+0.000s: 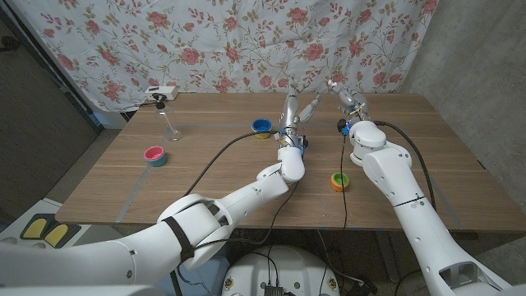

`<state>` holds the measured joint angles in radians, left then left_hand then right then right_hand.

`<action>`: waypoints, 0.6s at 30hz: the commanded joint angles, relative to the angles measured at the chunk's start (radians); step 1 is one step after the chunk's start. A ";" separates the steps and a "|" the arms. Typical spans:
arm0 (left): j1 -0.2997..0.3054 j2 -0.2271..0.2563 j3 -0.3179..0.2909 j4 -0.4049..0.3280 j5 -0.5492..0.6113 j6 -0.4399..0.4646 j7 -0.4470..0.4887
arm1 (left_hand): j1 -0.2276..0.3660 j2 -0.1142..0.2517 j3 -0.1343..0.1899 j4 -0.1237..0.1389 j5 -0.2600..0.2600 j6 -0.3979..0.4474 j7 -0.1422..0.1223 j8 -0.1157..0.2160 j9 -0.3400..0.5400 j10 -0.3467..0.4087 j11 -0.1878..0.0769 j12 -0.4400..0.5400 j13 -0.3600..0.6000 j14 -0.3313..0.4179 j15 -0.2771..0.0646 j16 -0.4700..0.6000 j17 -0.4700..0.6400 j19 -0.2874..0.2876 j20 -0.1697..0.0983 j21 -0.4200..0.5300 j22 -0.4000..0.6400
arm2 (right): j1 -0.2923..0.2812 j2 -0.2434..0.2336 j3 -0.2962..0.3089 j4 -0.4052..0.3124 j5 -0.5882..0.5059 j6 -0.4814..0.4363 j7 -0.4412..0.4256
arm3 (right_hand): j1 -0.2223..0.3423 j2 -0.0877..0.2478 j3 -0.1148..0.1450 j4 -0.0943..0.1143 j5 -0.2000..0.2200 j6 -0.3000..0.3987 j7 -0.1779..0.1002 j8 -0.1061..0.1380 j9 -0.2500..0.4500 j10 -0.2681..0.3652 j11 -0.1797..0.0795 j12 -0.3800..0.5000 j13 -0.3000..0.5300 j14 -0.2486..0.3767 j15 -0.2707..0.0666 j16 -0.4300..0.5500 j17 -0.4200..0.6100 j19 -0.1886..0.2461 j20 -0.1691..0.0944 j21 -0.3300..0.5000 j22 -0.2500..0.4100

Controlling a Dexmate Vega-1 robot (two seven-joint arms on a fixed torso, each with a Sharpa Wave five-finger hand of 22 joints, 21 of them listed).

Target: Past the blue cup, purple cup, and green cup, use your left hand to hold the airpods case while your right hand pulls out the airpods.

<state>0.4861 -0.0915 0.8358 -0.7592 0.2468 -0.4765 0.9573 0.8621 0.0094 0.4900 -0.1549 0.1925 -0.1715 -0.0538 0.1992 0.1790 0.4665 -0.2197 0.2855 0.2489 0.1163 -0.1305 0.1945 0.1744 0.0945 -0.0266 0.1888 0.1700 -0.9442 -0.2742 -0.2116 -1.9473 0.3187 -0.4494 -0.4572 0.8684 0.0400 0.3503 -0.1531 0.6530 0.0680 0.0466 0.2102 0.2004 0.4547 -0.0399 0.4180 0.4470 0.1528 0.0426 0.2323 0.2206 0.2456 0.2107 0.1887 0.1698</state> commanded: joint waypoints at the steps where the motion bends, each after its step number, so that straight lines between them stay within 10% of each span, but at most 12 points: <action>1: -0.041 -0.032 0.038 0.106 -0.018 -0.049 0.038 | 0.006 -0.008 -0.007 0.001 0.003 -0.178 -0.007 -0.002 0.005 0.006 0.001 0.004 0.004 0.001 -0.001 0.005 0.004 -0.002 0.001 0.000 0.002 | -0.003 0.003 -0.009 -0.007 -0.007 0.000 -0.015 | 0.002 0.007 0.003 0.002 0.007 0.009 -0.002 -0.005 0.001 0.049 -0.037 0.007 0.004 0.008 -0.006 -0.001 0.004 0.000 0.001 0.002 0.002; 18: -0.075 -0.053 0.089 0.176 -0.063 -0.072 0.037 | 0.014 -0.003 -0.013 0.001 0.003 -0.169 -0.007 0.002 0.006 0.015 0.001 0.005 0.009 0.002 -0.003 0.004 0.004 -0.001 -0.002 0.001 0.002 | 0.004 0.016 -0.035 -0.004 -0.026 -0.004 -0.032 | 0.003 0.002 0.007 -0.001 0.009 0.011 -0.001 -0.007 0.001 0.053 -0.039 0.009 -0.001 0.012 -0.004 -0.003 0.004 -0.001 0.001 0.001 0.003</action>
<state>0.4325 -0.1294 0.8920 -0.6300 0.2030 -0.5355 0.9818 0.8662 0.0053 0.4766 -0.1543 0.1925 -0.1715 -0.0537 0.1992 0.1790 0.4702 -0.2158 0.2855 0.2536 0.1162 -0.1304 0.1945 0.1743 0.0945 -0.0266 0.1888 0.1700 -0.9451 -0.2648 -0.2298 -1.9541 0.3055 -0.4515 -0.4797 0.8682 0.0397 0.3503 -0.1531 0.6521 0.0733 0.0412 0.2037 0.2004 0.4546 -0.0399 0.4221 0.4440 0.1564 0.0392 0.2323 0.2206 0.2456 0.2107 0.1887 0.1698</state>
